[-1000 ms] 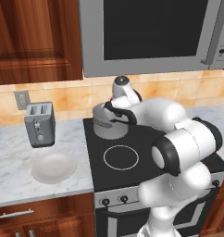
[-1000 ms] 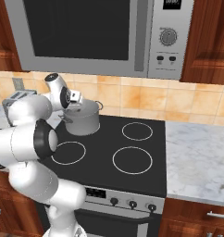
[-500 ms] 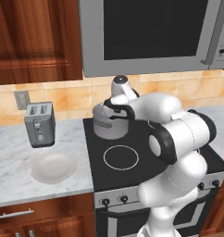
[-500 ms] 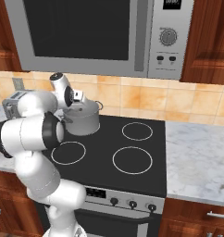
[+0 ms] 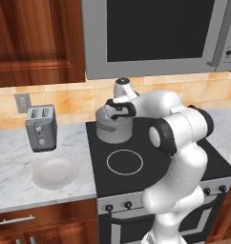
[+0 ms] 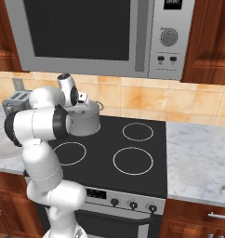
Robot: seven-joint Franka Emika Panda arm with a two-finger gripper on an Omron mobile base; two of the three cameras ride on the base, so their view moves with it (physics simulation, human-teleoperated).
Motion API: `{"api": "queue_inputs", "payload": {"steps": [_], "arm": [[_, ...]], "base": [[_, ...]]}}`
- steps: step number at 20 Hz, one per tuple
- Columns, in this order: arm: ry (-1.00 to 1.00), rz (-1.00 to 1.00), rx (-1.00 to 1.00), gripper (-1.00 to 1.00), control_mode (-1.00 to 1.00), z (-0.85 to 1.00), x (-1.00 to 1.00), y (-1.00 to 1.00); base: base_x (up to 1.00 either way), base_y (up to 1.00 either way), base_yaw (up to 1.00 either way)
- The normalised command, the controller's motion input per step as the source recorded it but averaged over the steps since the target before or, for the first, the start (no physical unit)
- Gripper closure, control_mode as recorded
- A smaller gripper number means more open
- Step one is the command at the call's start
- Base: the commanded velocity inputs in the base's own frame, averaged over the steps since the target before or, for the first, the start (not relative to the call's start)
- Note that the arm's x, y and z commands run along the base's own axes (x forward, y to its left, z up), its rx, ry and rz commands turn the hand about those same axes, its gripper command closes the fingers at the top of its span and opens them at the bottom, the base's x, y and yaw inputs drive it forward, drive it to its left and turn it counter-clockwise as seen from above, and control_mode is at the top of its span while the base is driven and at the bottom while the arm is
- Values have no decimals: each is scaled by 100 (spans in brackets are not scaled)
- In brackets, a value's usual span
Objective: Retrieve the frozen meat and place it in the pot on a burner. Then turn the burner on.
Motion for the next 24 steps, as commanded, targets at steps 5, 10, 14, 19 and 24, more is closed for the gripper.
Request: {"api": "queue_inputs", "payload": {"steps": [5, 10, 14, 19, 24], "arm": [[12, 2, 0, 100, -100, -20, 18, 0], [10, 1, 0, 100, -100, -21, 18, 0], [3, 0, 0, 100, -100, -6, 18, 0], [0, 2, 0, 100, -100, -4, 12, 0], [0, 3, 3, 100, -100, -10, 5, 0]], "base": [[0, 0, 0], [0, 0, 0], [0, 0, 0], [0, 0, 0], [0, 0, 0]]}}
